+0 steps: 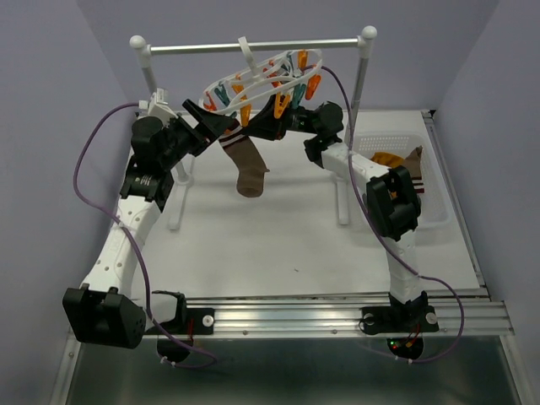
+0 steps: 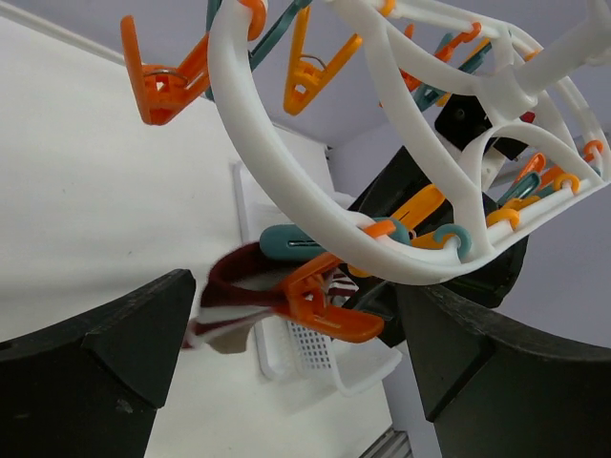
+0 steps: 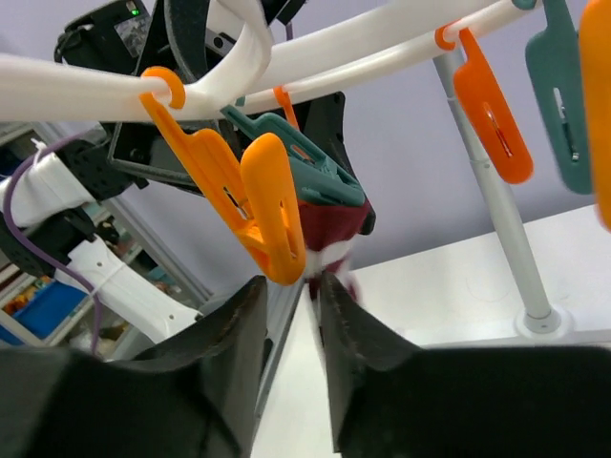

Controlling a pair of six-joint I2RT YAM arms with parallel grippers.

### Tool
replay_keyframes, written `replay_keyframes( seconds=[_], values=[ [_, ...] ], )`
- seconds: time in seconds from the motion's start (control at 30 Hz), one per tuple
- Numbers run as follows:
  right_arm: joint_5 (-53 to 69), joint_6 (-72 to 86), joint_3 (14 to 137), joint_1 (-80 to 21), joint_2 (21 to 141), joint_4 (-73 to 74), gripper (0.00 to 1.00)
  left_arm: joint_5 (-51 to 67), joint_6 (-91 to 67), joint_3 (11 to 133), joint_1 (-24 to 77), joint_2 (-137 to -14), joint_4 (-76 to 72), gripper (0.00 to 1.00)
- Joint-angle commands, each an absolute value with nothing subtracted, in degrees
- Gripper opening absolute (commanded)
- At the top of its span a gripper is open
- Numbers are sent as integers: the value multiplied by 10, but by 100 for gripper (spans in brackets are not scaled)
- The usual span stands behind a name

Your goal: Clip the socks to the hanger

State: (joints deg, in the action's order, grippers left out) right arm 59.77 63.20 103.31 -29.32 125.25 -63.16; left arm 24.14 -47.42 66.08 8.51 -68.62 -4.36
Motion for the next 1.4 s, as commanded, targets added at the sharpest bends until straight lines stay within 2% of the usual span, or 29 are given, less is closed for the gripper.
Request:
replay_keyframes(
  seconds=[0.0,0.17,0.23,0.43,0.6,0.9,1.0,1.13,1.17,1.37],
  values=[
    [600,634,1059,-291,1254,-654,39,229,-455,656,83,-645,-48,99],
    [594,627,1038,-291,1249,-641,62,200,-433,652,83,-613,-32,99],
    [592,611,1029,-291,1244,-635,66,191,-428,650,83,-602,-15,99],
    [553,482,962,-291,1186,-532,84,162,-380,646,83,-589,45,99],
    [449,347,889,-291,1113,-403,100,12,-352,670,83,-577,170,99],
    [283,158,809,-323,990,-233,100,-55,-351,659,83,-520,187,99],
    [230,148,764,-323,948,-210,100,-79,-349,655,83,-521,207,99],
    [171,156,687,-323,893,-203,100,-41,-335,620,83,-489,166,99],
    [118,166,663,-323,883,-198,100,-19,-333,614,83,-484,154,99],
    [-47,210,650,-323,842,-114,100,50,-326,615,86,-509,109,99]
  ],
)
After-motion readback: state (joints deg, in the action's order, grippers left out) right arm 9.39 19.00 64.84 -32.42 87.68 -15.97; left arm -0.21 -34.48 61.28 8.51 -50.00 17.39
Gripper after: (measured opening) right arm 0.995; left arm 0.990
